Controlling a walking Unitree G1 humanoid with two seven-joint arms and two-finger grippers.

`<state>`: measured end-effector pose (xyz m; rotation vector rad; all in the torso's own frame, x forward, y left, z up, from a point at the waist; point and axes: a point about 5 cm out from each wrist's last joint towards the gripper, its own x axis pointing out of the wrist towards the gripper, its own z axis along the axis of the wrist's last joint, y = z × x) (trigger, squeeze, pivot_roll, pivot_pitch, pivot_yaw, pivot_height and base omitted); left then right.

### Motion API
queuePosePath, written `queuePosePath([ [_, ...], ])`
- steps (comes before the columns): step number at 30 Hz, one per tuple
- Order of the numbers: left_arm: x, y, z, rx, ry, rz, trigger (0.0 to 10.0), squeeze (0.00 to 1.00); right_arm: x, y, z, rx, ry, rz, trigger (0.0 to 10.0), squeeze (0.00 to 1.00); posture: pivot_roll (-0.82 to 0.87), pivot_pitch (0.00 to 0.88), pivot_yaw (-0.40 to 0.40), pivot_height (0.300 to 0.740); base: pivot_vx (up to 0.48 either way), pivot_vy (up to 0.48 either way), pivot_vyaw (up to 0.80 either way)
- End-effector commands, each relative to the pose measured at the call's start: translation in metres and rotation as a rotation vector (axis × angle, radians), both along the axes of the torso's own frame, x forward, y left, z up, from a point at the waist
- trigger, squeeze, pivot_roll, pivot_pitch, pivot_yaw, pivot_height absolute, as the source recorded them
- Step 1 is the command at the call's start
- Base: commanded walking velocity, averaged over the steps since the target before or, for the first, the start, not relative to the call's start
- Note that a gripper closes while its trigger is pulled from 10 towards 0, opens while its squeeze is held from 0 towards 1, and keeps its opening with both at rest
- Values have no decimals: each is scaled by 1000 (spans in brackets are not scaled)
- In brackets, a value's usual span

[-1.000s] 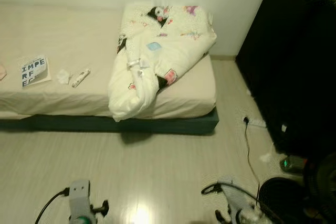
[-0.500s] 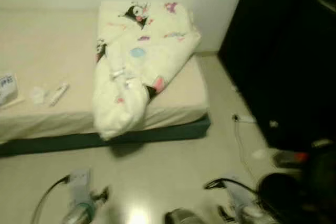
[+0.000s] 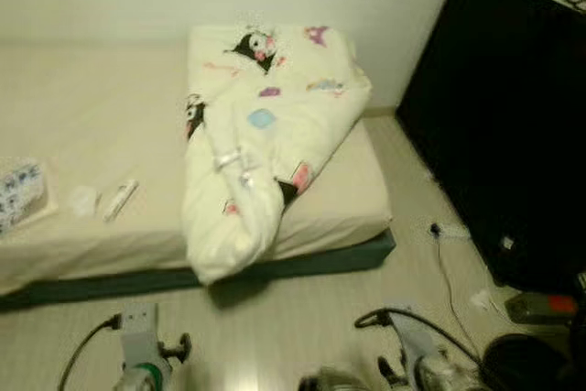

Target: Clean up the room

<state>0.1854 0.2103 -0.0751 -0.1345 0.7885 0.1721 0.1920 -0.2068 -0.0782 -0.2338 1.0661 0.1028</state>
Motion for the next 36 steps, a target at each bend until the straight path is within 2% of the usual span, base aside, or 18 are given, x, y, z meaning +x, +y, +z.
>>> queuePosePath([
  [1,-12,9,-4,17,42,29,10000,0,0,4,0,17,-6,-7,10000,0,-56,0,-9,740,326,0,0],
  [8,-12,8,-5,32,60,20,10000,0,0,2,0,20,-8,-10,10000,0,-57,0,-8,740,34,0,0],
  [15,-13,9,-5,31,58,36,10000,0,-1,0,0,24,-7,-11,10000,0,-57,0,-8,740,322,0,0],
  [20,-13,12,-5,12,48,90,10000,0,-2,0,-1,29,-9,-10,10000,0,-57,0,-8,740,0,0,0],
  [22,-13,12,-5,-15,54,102,10000,0,0,1,0,34,-15,0,10000,0,-58,0,-7,740,0,0,0],
  [29,-14,12,-6,-5,71,101,10000,0,6,12,2,54,-37,27,10000,0,-60,0,-5,740,174,-352,0],
  [36,-12,13,-5,-14,54,134,10000,0,9,18,3,60,-42,71,10000,0,-60,0,-5,740,79,-93,800],
])
